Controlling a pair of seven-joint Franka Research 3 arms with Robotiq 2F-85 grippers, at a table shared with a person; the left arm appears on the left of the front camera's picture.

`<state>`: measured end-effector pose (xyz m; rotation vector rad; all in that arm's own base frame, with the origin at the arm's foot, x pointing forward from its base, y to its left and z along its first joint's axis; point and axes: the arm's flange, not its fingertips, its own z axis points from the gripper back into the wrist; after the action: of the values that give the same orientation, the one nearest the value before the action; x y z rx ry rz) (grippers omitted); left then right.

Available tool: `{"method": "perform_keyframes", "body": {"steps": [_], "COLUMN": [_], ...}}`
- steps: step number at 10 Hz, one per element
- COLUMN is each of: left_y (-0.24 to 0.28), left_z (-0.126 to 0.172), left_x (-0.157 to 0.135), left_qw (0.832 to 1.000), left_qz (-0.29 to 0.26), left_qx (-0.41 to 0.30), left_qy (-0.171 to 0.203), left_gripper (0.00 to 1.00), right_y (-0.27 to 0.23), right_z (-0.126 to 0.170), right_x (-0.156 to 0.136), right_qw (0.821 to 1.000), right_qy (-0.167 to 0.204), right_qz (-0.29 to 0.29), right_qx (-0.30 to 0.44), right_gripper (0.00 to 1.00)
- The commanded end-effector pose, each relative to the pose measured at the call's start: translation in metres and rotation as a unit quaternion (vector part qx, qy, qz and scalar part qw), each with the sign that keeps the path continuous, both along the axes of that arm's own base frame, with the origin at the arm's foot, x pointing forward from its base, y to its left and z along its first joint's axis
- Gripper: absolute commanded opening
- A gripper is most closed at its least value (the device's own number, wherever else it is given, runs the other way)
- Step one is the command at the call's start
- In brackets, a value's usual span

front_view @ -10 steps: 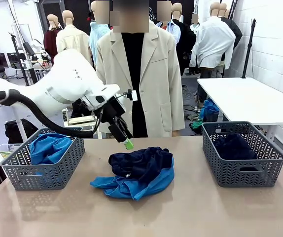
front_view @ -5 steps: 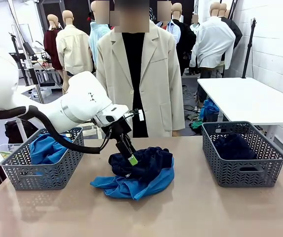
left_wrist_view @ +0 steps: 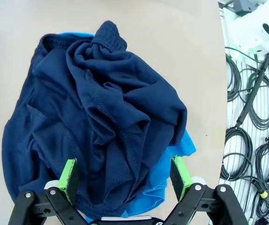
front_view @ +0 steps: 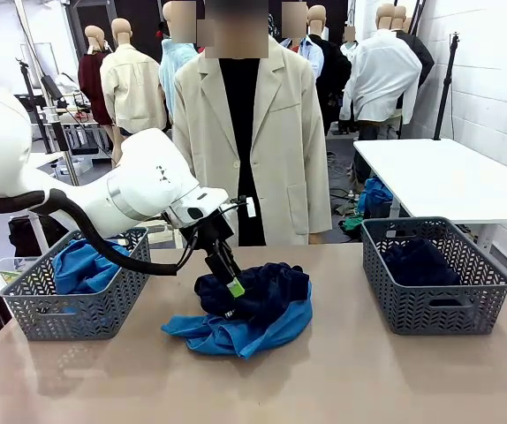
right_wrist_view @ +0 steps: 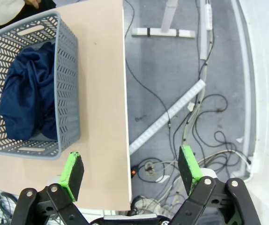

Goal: Sort the tops and bottoms.
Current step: Lift clothes from the center of the table with your left hand.

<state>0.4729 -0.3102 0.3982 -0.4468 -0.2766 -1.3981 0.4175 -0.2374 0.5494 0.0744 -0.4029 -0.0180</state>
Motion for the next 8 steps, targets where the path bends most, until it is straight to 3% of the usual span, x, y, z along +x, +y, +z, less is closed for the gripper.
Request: {"method": "perform_keyframes", "body": {"steps": [1,3,5,6,8], "left_y": [-0.002,-0.004,-0.007,-0.010,-0.013], "left_z": [-0.001,-0.001,-0.008,-0.012,-0.014], "left_x": [0.005,0.005,0.008,0.009,0.009], "left_qw": [1.000,1.000,0.999,0.999,0.998], "left_qz": [-0.015,-0.018,-0.016,-0.023,-0.028], "left_qx": [0.015,0.014,0.038,0.043,0.047], "left_qy": [0.001,0.005,0.005,0.006,0.009], "left_gripper": [1.00,1.00,0.88,0.75,0.37], "right_y": [0.002,0.002,0.002,0.002,0.002], "right_z": [0.000,0.000,0.000,0.000,0.000], "right_x": [-0.002,-0.002,-0.002,-0.002,-0.002], "right_qw": [1.000,1.000,1.000,1.000,1.000], "right_qy": [0.009,0.009,0.009,0.009,0.009], "right_qz": [-0.005,-0.005,-0.005,-0.005,-0.005], "right_qx": [-0.003,-0.003,-0.003,-0.003,-0.003], "right_gripper": [1.00,1.00,1.00,1.00,1.00]}}
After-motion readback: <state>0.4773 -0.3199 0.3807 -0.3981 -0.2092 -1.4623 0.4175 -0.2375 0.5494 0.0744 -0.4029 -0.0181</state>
